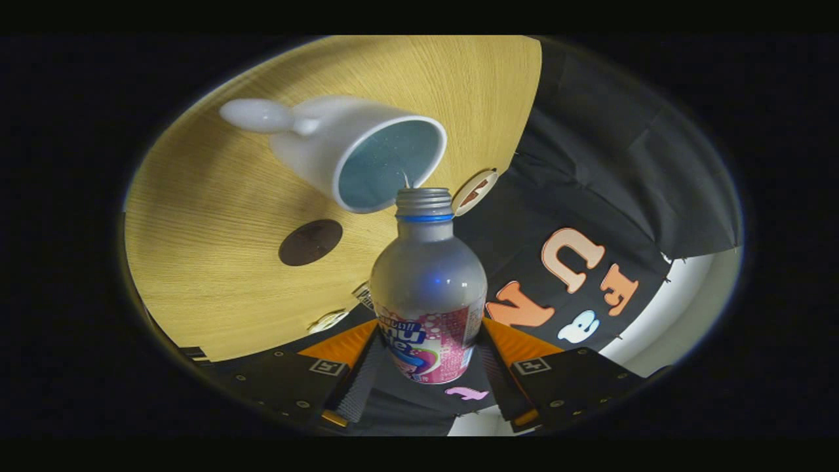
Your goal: Take the bottle from table, then pour the juice into the cup, finally place the bottle on the coaster
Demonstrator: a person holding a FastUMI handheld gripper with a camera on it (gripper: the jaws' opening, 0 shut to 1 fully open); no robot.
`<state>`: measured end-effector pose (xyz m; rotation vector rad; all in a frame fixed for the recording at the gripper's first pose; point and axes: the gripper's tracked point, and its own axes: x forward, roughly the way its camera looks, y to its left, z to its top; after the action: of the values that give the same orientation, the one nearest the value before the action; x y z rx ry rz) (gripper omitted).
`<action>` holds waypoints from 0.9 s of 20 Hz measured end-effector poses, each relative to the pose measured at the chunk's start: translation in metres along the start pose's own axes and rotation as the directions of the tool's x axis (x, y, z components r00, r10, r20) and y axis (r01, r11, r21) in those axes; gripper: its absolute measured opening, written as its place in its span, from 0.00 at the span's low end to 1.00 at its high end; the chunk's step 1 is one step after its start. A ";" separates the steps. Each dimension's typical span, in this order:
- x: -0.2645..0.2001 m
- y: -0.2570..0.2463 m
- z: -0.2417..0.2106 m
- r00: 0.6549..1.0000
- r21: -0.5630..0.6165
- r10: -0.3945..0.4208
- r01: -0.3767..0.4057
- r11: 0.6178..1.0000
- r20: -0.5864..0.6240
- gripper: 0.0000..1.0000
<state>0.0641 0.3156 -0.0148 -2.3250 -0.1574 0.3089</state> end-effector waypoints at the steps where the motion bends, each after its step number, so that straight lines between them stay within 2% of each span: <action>1: -0.001 0.000 0.001 1.000 -0.005 0.001 -0.001 1.000 0.001 0.77; 7: -0.002 -0.003 0.004 1.000 -0.037 -0.015 0.016 0.999 0.007 0.77; 12: -0.003 0.001 0.003 1.000 -0.024 0.002 -0.002 1.000 0.005 0.77; 18: -0.007 0.011 -0.002 1.000 0.102 0.018 -0.017 0.995 -0.007 0.77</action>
<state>0.0580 0.3049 -0.0201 -2.2277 -0.1148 0.3097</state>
